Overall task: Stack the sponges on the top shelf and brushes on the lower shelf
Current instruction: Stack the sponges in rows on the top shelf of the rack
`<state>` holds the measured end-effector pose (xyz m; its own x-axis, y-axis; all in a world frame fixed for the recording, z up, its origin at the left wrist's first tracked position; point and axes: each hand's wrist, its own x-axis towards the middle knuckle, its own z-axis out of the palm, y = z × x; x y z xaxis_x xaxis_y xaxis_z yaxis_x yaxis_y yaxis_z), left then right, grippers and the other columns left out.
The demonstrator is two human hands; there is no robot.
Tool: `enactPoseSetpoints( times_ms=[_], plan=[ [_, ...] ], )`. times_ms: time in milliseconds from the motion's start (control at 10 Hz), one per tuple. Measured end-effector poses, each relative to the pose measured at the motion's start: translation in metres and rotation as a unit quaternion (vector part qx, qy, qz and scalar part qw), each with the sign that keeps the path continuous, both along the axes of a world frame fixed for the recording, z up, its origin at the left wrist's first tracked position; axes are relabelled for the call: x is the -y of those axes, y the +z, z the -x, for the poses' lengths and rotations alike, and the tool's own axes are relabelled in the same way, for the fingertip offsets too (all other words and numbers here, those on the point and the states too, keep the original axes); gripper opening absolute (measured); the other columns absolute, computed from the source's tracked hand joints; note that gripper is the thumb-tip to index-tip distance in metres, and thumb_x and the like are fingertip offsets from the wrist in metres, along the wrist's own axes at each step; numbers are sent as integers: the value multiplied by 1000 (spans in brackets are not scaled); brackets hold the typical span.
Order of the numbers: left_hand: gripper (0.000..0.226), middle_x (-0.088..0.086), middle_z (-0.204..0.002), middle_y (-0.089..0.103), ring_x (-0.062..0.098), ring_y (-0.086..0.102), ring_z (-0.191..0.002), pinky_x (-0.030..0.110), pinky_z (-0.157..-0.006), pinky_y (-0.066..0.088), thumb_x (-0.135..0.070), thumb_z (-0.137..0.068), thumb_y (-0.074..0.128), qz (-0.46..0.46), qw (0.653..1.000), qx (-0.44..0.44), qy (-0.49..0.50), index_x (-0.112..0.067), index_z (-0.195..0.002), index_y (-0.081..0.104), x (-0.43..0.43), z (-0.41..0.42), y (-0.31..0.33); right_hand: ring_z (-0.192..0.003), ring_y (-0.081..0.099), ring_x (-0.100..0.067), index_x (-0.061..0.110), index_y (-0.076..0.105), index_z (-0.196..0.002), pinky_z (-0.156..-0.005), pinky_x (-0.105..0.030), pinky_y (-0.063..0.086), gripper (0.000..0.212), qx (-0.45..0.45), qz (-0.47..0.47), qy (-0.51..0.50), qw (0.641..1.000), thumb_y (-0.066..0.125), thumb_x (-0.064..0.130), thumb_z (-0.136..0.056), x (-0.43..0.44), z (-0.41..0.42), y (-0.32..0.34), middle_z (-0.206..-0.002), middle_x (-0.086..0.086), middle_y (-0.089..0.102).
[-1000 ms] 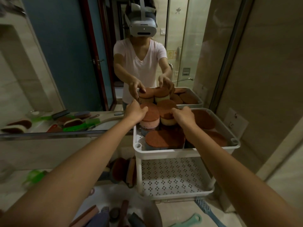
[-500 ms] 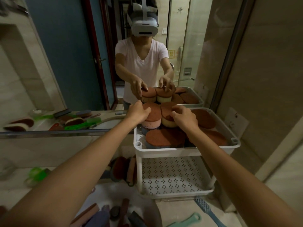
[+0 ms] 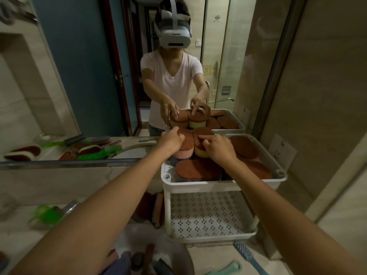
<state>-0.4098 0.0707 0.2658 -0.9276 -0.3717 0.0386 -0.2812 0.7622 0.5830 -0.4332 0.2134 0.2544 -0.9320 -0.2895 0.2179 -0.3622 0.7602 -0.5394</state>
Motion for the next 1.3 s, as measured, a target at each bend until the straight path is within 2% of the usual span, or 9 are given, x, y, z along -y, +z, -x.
enactPoseSetpoints(
  times_ms=[100, 300, 500, 600, 700, 900, 1000, 1100, 1300],
  plan=[
    [49, 15, -151, 31, 32, 33, -137, 35, -107, 33, -26, -98, 34, -6, 1000, 7, -14, -19, -147, 27, 2, -2, 6, -111, 49, -39, 31, 52, -130, -96, -43, 41, 36, -25, -82, 5, 996, 37, 26, -97, -3, -4, 2, -125, -19, 47],
    [40, 16, -137, 49, 31, 51, -119, 32, -90, 42, -16, -97, 33, -18, 995, -93, 23, -13, -135, 46, 7, -22, 25, -127, 36, -41, 24, 55, -123, -105, -50, 33, 31, -41, -110, 14, 993, 42, 29, -96, 2, -16, 14, -134, -20, 40],
    [27, 10, -113, 64, 23, 59, -103, 28, -80, 40, -18, -95, 42, 15, 978, -187, 92, -11, -107, 64, 14, -74, 48, -108, 52, -35, 6, 58, -115, -86, -42, 48, 29, -191, -14, 153, 969, 55, 10, -86, 23, -75, 21, -121, -17, 51],
    [26, 11, -106, 67, 26, 60, -101, 35, -86, 47, -21, -94, 43, -5, 976, -180, 119, -11, -103, 66, 31, -122, 31, -96, 58, -39, -1, 60, -110, -73, -44, 53, 32, -206, 71, 237, 947, 56, -4, -78, 37, -118, 4, -114, -21, 55],
    [27, 21, -103, 68, 34, 63, -98, 43, -89, 50, -20, -91, 46, -55, 969, -167, 176, -4, -98, 67, 52, -186, -14, -96, 59, -38, -2, 62, -109, -78, -42, 51, 31, -117, 122, 285, 944, 52, 0, -80, 54, -161, -34, -113, -22, 57],
    [23, 24, -103, 68, 37, 64, -100, 43, -90, 51, -28, -82, 50, -189, 933, 15, 305, -13, -80, 67, 54, -328, -144, -108, 59, -32, 6, 58, -120, -90, -34, 44, 36, 129, 27, 369, 920, 50, 3, -86, 88, -241, -137, -119, -18, 62],
    [26, 26, -108, 66, 38, 62, -104, 34, -89, 50, -10, -93, 47, -211, 899, 73, 376, 6, -103, 64, 56, -387, -191, -102, 60, -31, 5, 56, -121, -88, -22, 44, 35, 219, 19, 396, 892, 49, 2, -87, 101, -273, -180, -110, -19, 65],
    [25, 25, -109, 66, 36, 63, -103, 29, -83, 47, -6, -94, 46, -227, 874, 101, 418, 8, -108, 62, 59, -437, -219, -102, 60, -29, 5, 55, -122, -79, -21, 41, 34, 261, -37, 431, 863, 48, 3, -89, 118, -300, -206, -110, -18, 65],
    [31, 27, -111, 62, 39, 57, -108, 36, -84, 42, -14, -92, 48, -166, 840, 118, 503, 9, -108, 60, 116, -466, -228, -112, 56, -31, 8, 56, -124, -92, -31, 42, 35, 274, -114, 468, 832, 49, 9, -89, 176, -336, -236, -124, -17, 60]
  ],
)
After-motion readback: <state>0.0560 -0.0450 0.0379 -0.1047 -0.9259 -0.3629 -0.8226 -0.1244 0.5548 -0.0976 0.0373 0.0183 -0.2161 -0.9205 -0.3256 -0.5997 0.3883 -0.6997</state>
